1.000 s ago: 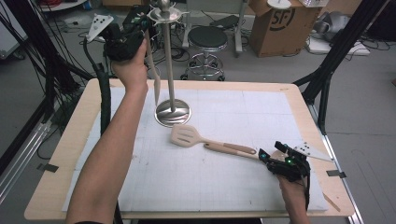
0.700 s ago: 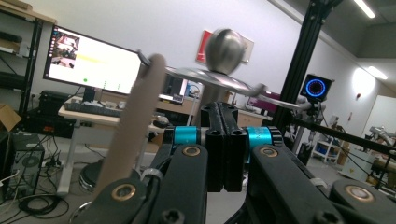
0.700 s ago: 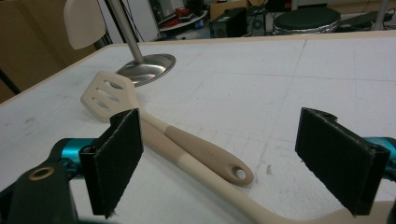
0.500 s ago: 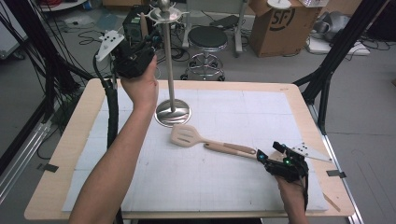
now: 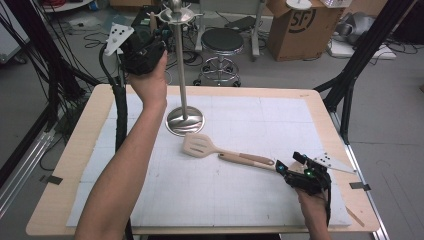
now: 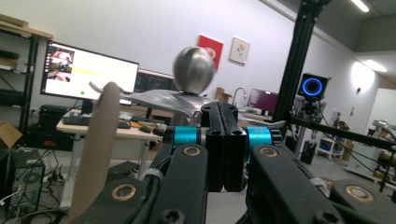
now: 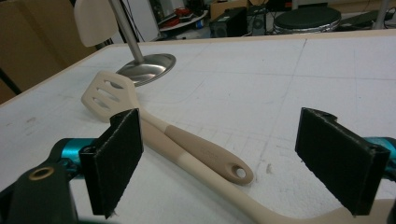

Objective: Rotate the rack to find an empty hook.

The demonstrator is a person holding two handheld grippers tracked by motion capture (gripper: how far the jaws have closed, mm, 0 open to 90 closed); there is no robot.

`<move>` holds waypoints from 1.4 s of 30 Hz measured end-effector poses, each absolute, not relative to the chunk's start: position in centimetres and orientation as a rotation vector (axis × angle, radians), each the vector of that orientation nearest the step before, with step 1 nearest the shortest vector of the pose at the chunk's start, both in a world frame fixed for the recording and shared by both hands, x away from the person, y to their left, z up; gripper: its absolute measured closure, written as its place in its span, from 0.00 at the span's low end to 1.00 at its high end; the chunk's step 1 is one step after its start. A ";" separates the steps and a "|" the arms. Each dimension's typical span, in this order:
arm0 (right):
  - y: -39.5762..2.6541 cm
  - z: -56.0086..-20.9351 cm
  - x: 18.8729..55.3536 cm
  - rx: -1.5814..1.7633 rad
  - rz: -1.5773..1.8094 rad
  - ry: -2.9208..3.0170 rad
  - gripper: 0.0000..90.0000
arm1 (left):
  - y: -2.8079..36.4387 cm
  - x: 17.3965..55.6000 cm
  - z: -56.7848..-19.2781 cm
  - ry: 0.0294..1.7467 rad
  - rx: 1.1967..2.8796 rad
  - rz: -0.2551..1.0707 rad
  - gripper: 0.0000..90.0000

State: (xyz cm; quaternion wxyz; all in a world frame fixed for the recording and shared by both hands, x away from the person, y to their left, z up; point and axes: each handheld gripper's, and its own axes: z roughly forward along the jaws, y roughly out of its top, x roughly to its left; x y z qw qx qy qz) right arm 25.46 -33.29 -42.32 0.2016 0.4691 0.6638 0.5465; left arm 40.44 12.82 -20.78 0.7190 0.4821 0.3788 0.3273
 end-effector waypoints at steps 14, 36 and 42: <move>-33.5 -42.3 25.4 1.330 1.529 1.846 0.16 | 14.6 42.9 -20.5 0.892 1.069 0.719 1.00; -33.0 -42.5 25.7 1.310 1.518 1.874 0.16 | 14.9 40.7 -21.3 0.824 1.155 0.678 0.96; -32.8 -42.5 25.7 1.312 1.515 1.878 0.16 | 14.5 39.2 -22.6 0.794 1.196 0.637 0.88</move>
